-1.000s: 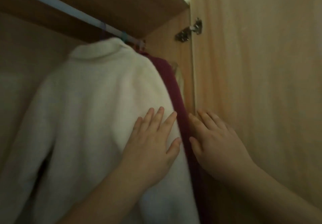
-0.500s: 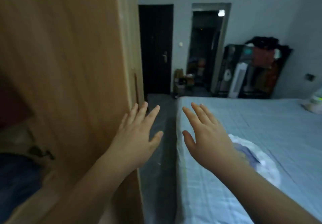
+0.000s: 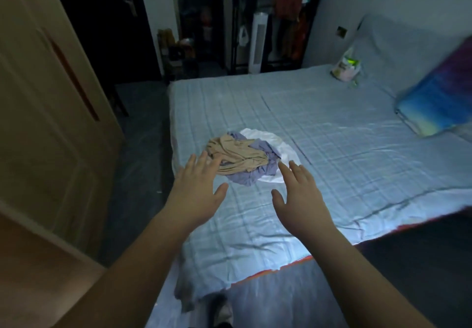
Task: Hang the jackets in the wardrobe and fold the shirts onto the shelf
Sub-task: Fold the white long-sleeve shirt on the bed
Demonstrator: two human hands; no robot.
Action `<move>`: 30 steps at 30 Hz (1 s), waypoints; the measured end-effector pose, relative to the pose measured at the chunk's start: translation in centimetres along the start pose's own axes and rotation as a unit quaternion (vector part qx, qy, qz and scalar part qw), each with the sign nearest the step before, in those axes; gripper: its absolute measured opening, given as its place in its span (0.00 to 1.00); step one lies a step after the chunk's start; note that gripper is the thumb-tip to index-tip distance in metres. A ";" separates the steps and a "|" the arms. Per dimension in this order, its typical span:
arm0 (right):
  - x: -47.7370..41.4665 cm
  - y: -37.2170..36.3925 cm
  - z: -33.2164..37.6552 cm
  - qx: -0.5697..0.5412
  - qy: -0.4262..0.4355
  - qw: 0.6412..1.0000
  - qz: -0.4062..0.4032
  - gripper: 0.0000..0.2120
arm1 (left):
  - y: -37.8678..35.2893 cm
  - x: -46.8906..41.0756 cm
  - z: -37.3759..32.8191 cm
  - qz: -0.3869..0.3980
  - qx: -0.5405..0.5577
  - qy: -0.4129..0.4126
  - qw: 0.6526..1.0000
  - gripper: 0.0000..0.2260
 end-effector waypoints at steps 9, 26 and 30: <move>-12.1 -7.4 -4.3 0.003 0.004 0.998 0.062 0.32 | -8.2 -12.8 3.8 0.030 0.052 0.017 0.998 0.35; -30.3 -27.6 -15.2 -0.017 -0.052 0.975 0.217 0.29 | -25.8 -32.5 8.8 0.117 0.162 0.069 0.977 0.33; -33.8 -32.9 -18.6 -0.034 -0.051 0.967 0.246 0.28 | -32.4 -35.2 9.3 0.162 0.163 0.100 0.968 0.33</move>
Point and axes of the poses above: each hand's wrist, its own x-axis away from the middle knuckle, its own y-axis out of the back of the hand, z = x × y, the point moved 6 cm from there along -x, towards the middle knuckle, and after that the axes turned 7 degrees about x, right-handed, at the moved point
